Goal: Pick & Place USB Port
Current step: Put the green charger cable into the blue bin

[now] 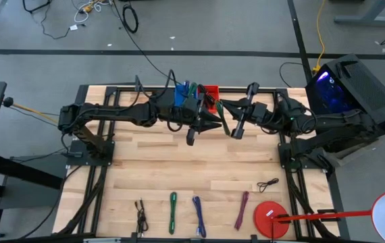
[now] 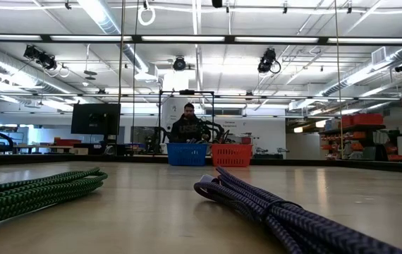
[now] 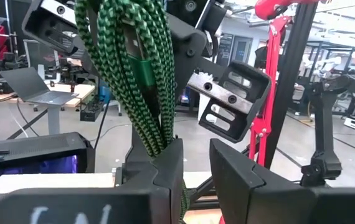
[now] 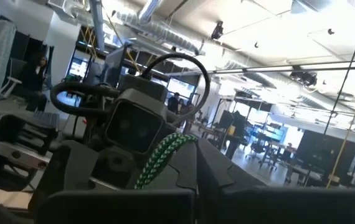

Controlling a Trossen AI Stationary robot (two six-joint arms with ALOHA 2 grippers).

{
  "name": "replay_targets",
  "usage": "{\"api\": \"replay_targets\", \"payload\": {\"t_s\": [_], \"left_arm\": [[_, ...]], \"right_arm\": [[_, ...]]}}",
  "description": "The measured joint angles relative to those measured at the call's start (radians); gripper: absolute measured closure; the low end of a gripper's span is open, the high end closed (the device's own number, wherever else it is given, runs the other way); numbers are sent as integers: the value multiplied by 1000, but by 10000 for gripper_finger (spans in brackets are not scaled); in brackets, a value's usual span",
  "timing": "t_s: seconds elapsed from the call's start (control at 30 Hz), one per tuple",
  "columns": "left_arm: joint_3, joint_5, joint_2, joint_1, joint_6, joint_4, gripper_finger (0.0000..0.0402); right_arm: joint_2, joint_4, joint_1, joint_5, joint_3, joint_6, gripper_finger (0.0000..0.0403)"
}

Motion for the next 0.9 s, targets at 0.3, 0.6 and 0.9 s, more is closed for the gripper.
{"api": "replay_targets", "payload": {"t_s": [0.3, 0.6, 0.9], "left_arm": [[0, -43, 0, 18, 6, -45, 318], [0, -45, 0, 20, 10, -53, 318], [0, -12, 0, -4, 41, -37, 319]], "right_arm": [[-1, -50, 0, 3, 29, -11, 403], [10, -75, 0, 3, 31, 4, 403], [50, -61, 0, 30, 32, -10, 403]]}}
